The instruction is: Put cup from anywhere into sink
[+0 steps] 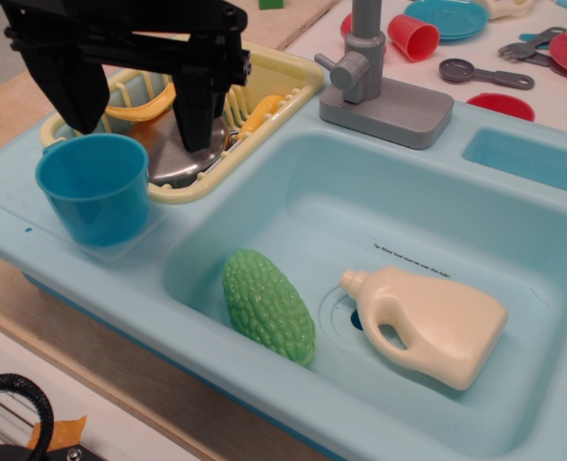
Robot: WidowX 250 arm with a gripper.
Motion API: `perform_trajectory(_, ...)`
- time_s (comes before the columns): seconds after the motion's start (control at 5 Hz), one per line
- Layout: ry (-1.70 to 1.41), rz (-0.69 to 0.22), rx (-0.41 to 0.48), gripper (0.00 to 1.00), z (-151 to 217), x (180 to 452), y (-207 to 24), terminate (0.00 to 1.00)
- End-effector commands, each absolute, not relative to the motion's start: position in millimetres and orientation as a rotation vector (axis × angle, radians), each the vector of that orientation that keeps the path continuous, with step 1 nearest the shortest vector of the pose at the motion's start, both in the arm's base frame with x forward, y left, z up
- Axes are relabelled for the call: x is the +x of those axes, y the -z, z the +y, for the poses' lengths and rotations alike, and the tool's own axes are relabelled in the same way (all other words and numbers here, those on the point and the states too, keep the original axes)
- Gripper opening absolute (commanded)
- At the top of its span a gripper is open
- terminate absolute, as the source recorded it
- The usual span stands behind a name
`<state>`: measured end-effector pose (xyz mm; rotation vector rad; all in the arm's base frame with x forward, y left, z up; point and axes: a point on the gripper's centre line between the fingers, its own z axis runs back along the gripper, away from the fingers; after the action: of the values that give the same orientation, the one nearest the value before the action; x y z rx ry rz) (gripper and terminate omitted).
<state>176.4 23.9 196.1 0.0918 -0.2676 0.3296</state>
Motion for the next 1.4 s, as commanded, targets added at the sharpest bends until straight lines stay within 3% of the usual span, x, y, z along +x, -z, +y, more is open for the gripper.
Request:
perform_trajectory(0.0,-0.330,-0.268,0.092,1.00,24,176,-196,0.00)
perform_trajectory(1.2,-0.435,-0.174,0.000,1.00,49,182,-147,0.00)
